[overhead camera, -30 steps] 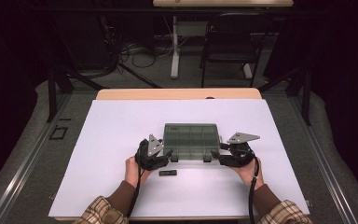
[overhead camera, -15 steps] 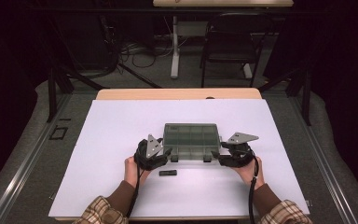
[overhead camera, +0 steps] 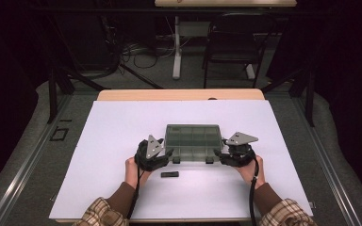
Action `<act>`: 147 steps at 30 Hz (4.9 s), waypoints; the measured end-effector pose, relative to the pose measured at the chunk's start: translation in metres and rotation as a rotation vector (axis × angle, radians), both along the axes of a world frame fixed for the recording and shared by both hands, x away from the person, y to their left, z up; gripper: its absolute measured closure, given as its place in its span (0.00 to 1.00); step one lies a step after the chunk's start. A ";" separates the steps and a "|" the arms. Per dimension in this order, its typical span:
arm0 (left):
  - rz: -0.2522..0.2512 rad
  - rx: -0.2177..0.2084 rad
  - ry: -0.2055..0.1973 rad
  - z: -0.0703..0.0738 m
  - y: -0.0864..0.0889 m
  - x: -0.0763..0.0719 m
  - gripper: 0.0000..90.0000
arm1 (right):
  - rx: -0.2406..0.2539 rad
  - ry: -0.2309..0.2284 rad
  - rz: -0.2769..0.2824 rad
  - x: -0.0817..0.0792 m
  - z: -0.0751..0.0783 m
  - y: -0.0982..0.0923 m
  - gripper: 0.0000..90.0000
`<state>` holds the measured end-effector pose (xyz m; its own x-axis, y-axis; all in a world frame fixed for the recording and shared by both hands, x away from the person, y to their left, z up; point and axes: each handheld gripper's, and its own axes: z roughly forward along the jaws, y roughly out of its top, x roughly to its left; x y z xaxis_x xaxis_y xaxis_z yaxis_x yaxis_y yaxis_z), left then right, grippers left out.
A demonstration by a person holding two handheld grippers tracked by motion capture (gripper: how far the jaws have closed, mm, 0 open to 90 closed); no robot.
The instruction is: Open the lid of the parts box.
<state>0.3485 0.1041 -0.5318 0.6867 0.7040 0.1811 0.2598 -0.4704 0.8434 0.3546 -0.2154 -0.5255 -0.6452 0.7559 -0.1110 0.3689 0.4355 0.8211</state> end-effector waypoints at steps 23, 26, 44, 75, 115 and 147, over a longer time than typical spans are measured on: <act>-0.004 0.023 -0.055 0.009 -0.001 0.001 0.57 | 0.001 -0.072 -0.007 -0.004 0.009 0.002 0.52; -0.005 0.025 -0.060 0.012 -0.002 0.002 0.59 | 0.002 -0.083 -0.007 -0.005 0.012 0.002 0.53; -0.010 0.005 -0.049 0.025 0.005 0.018 0.71 | -0.001 -0.102 -0.038 0.005 0.023 0.004 0.61; -0.009 -0.042 0.029 0.049 0.013 0.050 0.86 | 0.058 -0.031 -0.140 0.037 0.041 0.001 0.83; 0.080 -0.060 0.041 0.042 0.003 0.086 0.91 | 0.082 -0.007 -0.230 0.072 0.034 0.006 0.89; 0.125 -0.013 0.085 0.021 -0.004 0.102 0.92 | 0.074 0.012 -0.253 0.088 0.022 0.008 0.90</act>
<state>0.4502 0.0999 -0.5108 0.6064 0.7866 0.1163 0.3864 -0.4193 0.8215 0.4428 -0.2071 -0.5032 -0.4359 0.8990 -0.0423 0.4685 0.2668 0.8422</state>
